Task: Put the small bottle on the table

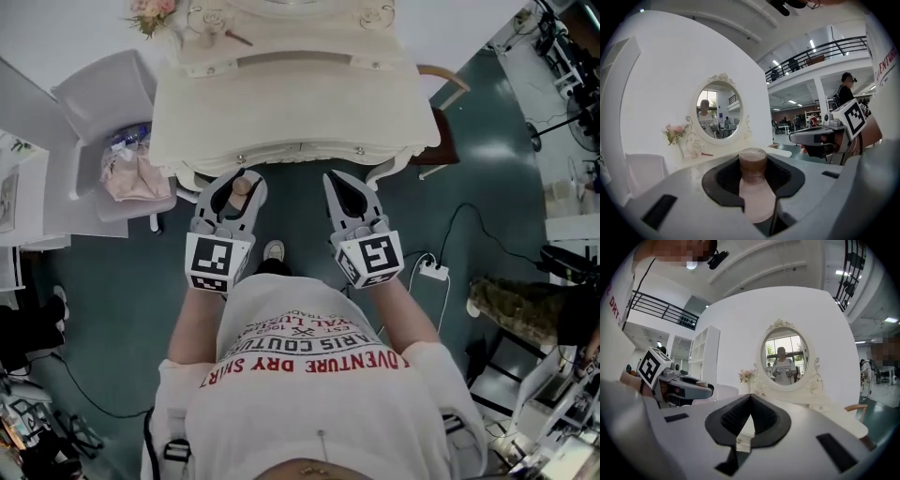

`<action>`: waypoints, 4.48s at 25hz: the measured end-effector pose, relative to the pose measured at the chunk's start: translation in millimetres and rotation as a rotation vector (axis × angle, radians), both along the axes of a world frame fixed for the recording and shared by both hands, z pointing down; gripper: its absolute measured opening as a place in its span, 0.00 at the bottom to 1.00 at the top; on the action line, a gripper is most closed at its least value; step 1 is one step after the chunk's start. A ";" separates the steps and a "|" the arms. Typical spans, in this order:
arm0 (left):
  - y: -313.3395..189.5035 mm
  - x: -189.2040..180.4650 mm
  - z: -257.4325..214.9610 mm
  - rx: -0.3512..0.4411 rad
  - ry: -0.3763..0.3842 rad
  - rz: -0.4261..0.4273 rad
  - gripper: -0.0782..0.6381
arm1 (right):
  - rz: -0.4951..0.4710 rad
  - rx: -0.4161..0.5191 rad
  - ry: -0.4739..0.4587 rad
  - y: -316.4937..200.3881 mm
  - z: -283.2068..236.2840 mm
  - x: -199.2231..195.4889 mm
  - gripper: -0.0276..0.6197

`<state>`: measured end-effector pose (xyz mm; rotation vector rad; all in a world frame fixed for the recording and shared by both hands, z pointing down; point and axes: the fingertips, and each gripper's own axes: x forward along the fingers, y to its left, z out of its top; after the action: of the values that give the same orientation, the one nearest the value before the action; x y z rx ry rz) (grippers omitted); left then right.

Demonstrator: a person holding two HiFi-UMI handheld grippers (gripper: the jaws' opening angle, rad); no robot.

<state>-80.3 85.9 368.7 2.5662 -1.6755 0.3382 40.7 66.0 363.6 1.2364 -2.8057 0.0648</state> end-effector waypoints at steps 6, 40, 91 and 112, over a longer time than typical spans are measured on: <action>-97.2 -45.6 2.3 -0.013 -0.009 0.037 0.30 | 0.037 -0.015 0.003 -94.8 2.3 -44.4 0.04; -433.7 -16.8 170.9 -0.191 -0.011 -0.077 0.30 | -0.113 -0.192 0.035 -453.8 116.4 -18.2 0.04; -424.2 -69.4 81.2 -0.043 0.023 0.017 0.19 | -0.015 -0.171 0.031 -434.8 61.4 -87.7 0.04; -379.2 -104.4 -31.5 0.040 0.056 -0.060 0.12 | -0.106 0.045 -0.007 -409.6 -37.9 -82.4 0.04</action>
<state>-184.7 -293.3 337.2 2.5220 -1.7526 0.2293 -41.7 -343.6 325.7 1.0962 -2.8876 -0.0004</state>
